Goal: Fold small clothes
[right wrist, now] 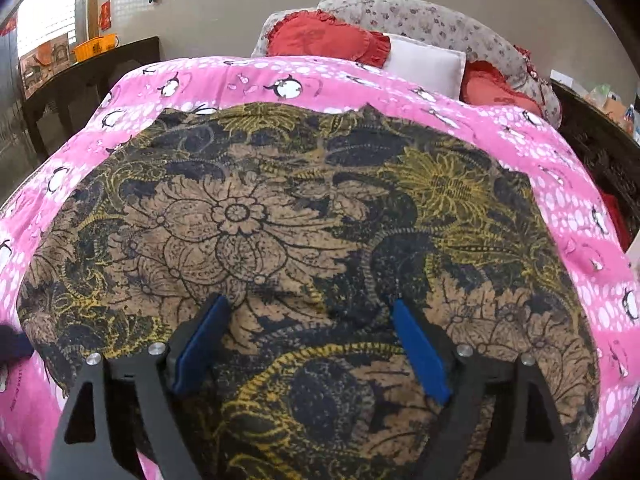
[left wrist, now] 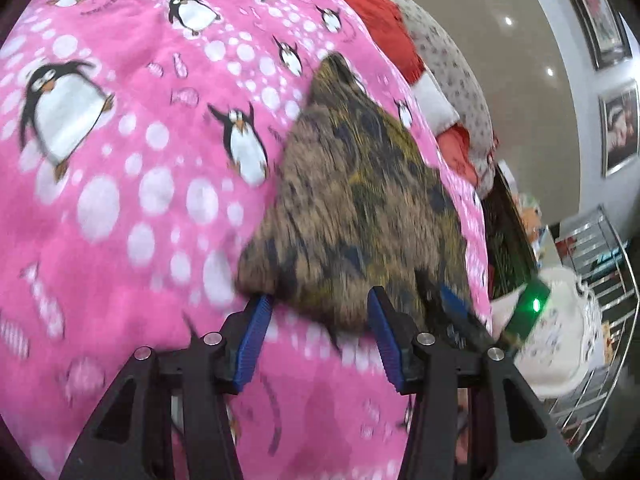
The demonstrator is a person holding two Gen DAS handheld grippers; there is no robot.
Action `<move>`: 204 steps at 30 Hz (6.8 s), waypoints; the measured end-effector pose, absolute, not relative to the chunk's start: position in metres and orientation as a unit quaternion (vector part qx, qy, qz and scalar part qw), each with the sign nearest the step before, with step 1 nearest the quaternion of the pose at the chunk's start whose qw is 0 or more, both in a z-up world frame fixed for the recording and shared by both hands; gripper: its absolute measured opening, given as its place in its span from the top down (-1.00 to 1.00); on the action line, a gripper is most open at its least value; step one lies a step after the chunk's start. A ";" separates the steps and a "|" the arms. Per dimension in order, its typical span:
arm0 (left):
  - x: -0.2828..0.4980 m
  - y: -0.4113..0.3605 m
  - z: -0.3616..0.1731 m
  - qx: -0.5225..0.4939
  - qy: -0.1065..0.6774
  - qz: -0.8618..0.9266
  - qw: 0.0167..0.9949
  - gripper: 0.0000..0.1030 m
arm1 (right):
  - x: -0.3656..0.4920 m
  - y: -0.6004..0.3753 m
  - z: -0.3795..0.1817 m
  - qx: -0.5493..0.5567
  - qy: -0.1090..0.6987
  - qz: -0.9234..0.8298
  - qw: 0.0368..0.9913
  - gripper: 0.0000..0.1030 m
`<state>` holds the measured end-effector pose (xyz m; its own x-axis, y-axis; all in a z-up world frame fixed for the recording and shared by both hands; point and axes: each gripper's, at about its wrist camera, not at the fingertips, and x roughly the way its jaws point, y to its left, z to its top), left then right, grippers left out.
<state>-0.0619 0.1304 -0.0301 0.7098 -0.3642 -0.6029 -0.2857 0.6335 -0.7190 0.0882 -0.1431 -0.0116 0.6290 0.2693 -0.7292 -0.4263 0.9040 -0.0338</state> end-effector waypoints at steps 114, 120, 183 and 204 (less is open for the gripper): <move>-0.029 0.007 0.077 -0.012 0.250 -0.047 0.967 1.00 | 0.239 0.081 0.044 -0.226 0.588 0.346 0.695 0.81; -0.029 -0.030 0.098 -0.014 0.241 -0.110 0.964 1.00 | 0.253 -0.015 0.091 -0.134 0.581 0.369 0.713 0.83; 0.175 -0.054 0.038 -0.151 0.458 -0.144 0.864 0.33 | 0.192 -0.356 0.041 0.037 0.438 0.267 0.858 -0.18; 0.166 -0.023 -0.014 -0.287 0.397 -0.206 0.847 -0.57 | 0.251 -0.360 -0.043 0.219 0.439 0.428 0.759 0.17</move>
